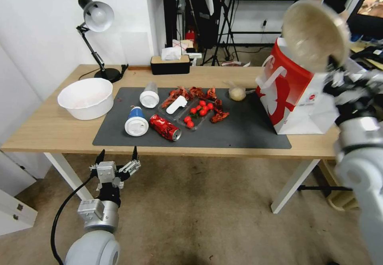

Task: Pick up the trash from the table and place it into the takeout bag.

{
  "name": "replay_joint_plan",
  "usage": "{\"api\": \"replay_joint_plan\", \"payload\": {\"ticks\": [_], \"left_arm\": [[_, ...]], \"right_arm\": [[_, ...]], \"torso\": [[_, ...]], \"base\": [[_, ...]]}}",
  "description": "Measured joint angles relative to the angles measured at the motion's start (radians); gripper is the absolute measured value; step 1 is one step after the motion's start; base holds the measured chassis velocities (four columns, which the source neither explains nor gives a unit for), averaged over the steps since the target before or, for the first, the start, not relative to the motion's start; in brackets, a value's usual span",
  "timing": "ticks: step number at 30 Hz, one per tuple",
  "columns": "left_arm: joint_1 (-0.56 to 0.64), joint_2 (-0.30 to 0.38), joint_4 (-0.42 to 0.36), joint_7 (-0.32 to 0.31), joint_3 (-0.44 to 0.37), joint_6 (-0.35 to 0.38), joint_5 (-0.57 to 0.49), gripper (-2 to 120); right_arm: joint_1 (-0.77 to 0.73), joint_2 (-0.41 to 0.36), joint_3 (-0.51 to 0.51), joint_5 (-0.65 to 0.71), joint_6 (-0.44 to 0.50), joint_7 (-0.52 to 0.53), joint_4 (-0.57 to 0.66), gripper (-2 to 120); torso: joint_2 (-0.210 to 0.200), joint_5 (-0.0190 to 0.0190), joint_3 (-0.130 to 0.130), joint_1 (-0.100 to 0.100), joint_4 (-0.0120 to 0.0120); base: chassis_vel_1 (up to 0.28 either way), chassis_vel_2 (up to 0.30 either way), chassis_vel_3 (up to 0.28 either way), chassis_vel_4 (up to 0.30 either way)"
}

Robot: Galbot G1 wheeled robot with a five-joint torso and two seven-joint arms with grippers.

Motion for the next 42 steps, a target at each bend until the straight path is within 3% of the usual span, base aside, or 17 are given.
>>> {"api": "replay_joint_plan", "payload": {"ticks": [11,14,24,32,35,42], "left_arm": [[-0.004,0.002,0.009,0.001,0.0,0.0,-0.005,100],[-0.004,0.001,0.015,0.001,0.001,-0.001,-0.006,100],[-0.012,0.001,0.02,0.001,0.002,-0.002,-0.007,100],[-0.012,0.001,0.021,0.001,0.002,-0.002,-0.007,100],[-0.011,0.001,0.021,0.001,0.0,-0.002,-0.007,100],[-0.012,0.001,0.023,0.001,-0.002,-0.002,-0.008,100]], "right_arm": [[0.107,-0.066,-0.054,0.035,-0.014,0.02,-0.177,3],[0.123,-0.07,-0.073,0.032,-0.03,0.02,-0.194,20],[0.115,-0.067,-0.076,0.012,-0.039,0.017,-0.196,53],[0.101,-0.061,-0.074,0.02,-0.038,0.008,-0.159,80],[0.075,-0.058,-0.069,0.032,-0.036,-0.006,-0.118,97],[-0.007,-0.04,-0.057,0.032,-0.024,-0.048,-0.042,100]], "torso": [[0.0,-0.0001,0.0,0.0,0.0],[0.0,-0.0001,0.0,0.0,0.0001],[0.0,0.0,0.0,0.0,-0.0001],[0.0,-0.0002,0.0,0.0,0.0],[0.0,-0.0002,0.0,0.0,0.0],[0.0,-0.0003,0.0,0.0,0.0001]], "base": [[0.0,0.0,0.0,0.0],[0.0,0.0,0.0,0.0],[0.0,0.0,0.0,0.0],[0.0,0.0,0.0,0.0],[0.0,0.0,0.0,0.0],[0.0,0.0,0.0,0.0]]}}
